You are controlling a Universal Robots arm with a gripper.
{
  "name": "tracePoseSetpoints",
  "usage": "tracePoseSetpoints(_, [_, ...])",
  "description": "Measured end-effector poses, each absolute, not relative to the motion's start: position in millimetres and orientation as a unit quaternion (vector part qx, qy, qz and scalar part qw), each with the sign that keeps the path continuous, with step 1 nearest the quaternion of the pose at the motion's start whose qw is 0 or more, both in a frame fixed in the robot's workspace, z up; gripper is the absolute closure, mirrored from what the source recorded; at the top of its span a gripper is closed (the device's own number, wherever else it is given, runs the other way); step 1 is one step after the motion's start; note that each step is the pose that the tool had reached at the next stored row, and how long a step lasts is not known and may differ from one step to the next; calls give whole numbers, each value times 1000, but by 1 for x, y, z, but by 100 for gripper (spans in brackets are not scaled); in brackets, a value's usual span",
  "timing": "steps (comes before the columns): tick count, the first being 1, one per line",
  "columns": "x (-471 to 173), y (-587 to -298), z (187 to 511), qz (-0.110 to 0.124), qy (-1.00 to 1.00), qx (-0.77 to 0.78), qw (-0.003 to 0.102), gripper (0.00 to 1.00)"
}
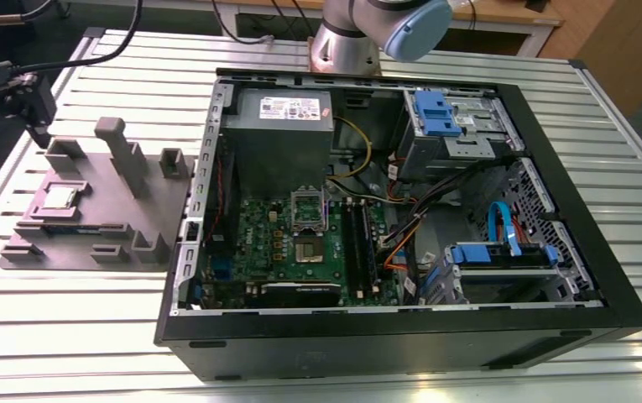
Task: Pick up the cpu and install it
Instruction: 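Pick up the cpu and move it towards the insertion slot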
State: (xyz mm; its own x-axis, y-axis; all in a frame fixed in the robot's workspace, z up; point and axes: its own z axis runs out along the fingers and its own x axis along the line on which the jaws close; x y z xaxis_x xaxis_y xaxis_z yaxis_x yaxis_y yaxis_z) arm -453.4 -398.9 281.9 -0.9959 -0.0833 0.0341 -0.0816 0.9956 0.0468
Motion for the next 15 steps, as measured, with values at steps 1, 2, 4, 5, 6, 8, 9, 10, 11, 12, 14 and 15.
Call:
tracePoseSetpoints(1, [-453,-399,281,-23,-999,41,18,29])
tracePoseSetpoints(2, [-453,-399,279,-23,-999,41,18,29])
tracePoseSetpoints(4, [-453,-399,278,-23,-999,41,18,29])
tracePoseSetpoints(5, [-453,-399,277,-23,-999,41,18,29])
tracePoseSetpoints(6, [-453,-399,277,-23,-999,42,18,29])
tracePoseSetpoints(8, [-453,-399,276,-23,-999,42,18,29])
tracePoseSetpoints(9, [-453,-399,275,-23,-999,42,18,29])
tracePoseSetpoints(10, [-453,-399,274,-23,-999,42,19,29])
tracePoseSetpoints(11, [-453,-399,273,-23,-999,41,20,29])
tracePoseSetpoints(12, [-453,-399,272,-23,-999,41,21,29])
tracePoseSetpoints(14, [-453,-399,269,-23,-999,42,22,29])
tracePoseSetpoints(15, [-453,-399,268,-23,-999,42,22,29])
